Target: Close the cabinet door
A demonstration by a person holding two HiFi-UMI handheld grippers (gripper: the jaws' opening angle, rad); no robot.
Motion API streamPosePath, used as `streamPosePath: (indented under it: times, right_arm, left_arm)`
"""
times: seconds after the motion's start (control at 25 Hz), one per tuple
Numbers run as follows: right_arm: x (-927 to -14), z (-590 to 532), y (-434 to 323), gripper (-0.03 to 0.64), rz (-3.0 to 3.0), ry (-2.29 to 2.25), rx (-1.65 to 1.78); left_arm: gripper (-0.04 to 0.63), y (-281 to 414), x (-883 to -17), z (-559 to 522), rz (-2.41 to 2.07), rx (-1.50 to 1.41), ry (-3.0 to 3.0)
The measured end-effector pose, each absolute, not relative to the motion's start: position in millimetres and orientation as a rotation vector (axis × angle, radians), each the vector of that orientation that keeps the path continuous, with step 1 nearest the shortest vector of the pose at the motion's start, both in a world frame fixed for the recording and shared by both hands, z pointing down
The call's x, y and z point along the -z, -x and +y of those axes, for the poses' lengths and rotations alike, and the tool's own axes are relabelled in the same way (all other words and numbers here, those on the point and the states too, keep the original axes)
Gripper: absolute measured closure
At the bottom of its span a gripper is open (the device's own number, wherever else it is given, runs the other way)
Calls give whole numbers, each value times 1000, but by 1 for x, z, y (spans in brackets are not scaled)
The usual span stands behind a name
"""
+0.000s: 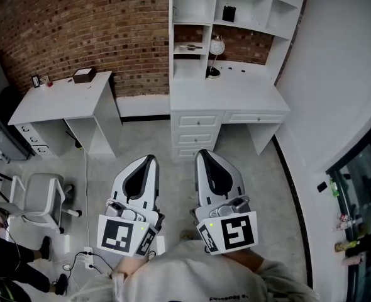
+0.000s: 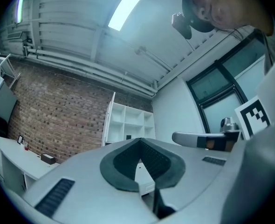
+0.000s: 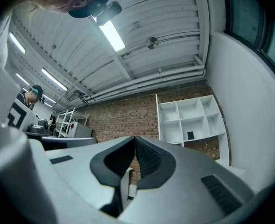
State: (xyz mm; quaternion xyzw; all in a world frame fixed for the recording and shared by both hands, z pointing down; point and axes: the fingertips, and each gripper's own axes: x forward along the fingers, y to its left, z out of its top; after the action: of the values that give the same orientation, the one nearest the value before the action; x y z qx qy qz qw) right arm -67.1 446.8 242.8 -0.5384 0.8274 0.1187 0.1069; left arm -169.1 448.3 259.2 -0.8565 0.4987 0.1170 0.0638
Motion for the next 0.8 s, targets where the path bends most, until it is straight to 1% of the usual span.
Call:
streamPosePath:
  times: [0.28, 0.52, 0.8]
  right_arm:
    - [-243, 375, 48, 597, 2445, 1549, -350]
    - [-250, 336, 28, 597, 2447, 1546, -314]
    - [-258, 306, 33, 597, 2482, 1515, -284]
  left_arm:
    - [589, 150, -258, 379, 1521, -369, 2563]
    - [589, 132, -264, 344, 1529, -349, 2562]
    - [589, 133, -267, 315, 1558, -329, 2552]
